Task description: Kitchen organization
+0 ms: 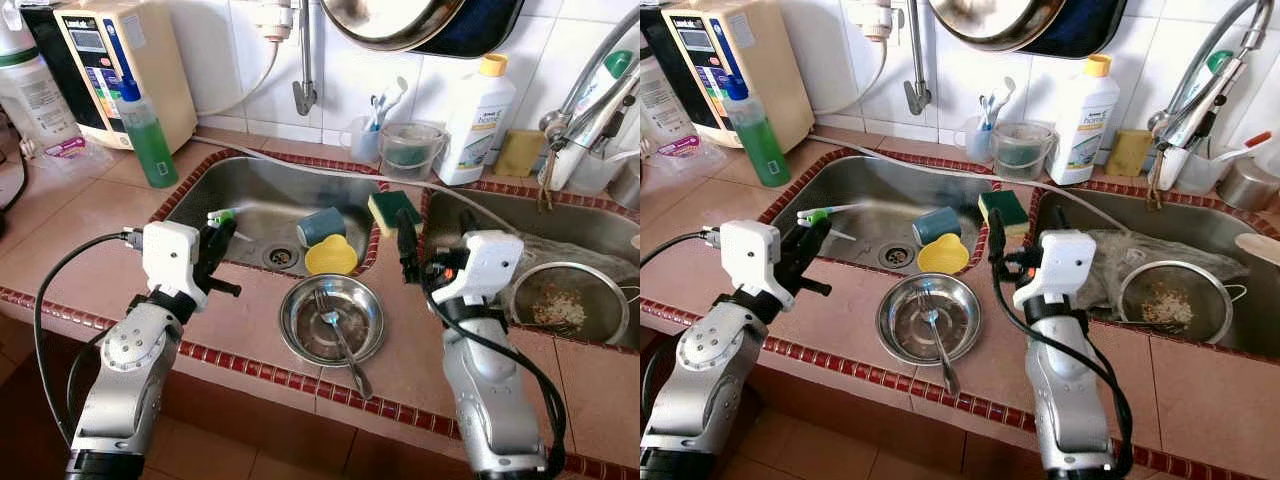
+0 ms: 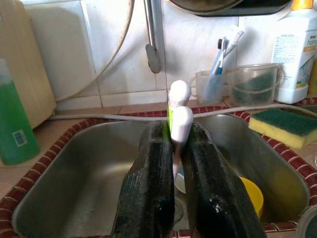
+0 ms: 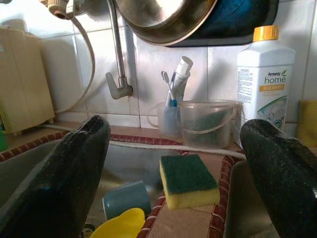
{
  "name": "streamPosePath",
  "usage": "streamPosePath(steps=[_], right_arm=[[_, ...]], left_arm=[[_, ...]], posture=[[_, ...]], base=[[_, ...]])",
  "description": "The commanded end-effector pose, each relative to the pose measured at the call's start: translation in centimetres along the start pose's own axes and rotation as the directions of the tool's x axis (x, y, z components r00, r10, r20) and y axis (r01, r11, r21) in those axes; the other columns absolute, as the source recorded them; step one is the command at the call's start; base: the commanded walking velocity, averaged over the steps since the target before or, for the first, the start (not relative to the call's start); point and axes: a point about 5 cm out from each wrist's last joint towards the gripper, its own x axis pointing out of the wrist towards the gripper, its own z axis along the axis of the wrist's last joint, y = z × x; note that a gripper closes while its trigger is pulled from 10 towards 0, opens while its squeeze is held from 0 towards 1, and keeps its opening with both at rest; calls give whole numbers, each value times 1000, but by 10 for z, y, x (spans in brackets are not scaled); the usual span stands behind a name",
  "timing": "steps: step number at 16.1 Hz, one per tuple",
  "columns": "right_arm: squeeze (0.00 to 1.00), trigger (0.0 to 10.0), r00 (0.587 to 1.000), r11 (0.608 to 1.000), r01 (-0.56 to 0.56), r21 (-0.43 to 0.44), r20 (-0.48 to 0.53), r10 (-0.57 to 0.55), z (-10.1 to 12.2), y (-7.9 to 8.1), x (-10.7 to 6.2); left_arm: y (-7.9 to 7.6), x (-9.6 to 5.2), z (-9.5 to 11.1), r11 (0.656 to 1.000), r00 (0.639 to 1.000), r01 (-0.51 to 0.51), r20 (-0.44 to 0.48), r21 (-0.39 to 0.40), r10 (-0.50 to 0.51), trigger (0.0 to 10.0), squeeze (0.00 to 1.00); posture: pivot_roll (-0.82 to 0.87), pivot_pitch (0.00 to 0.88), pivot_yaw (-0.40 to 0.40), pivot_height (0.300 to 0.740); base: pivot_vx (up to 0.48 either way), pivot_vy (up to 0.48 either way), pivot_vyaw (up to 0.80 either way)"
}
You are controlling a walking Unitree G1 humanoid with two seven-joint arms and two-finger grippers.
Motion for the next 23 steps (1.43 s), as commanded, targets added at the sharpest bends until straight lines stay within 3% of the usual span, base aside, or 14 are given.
streamPosePath(steps=[1, 8, 12, 17, 23], right_arm=[[0, 10000, 999, 1000, -12, 5, 36, 12, 7, 2, 0], [0, 10000, 999, 1000, -29, 10, 37, 29, 6, 5, -1], [0, 10000, 999, 999, -41, 12, 33, 40, 6, 4, -4], [0, 10000, 998, 998, -55, 11, 1, 55, 5, 1, -18], [0, 10000, 997, 999, -47, 0, -59, 47, 13, -2, -42]], left_arm=[[2, -1, 4, 1000, 1000, -1, 8, -2, 1, 10000, 0], [-2, 0, 3, 1000, 1000, 18, 3, -25, -18, 10000, 0], [-4, 3, 2, 999, 1000, 17, -17, -28, -17, 10000, 0], [-9, 21, -14, 997, 985, 78, -153, 3, -77, 10000, 0], [2, 52, -22, 994, 964, 100, -250, 32, -89, 10000, 0]], posture=[[-115, 19, 29, 740], [-116, 9, 29, 740], [-121, 4, 29, 740], [-163, 21, 56, 740], [-243, 95, 112, 740]], base=[[326, 0, 0], [331, 0, 0], [0, 0, 0], [0, 0, 0], [0, 0, 0]])
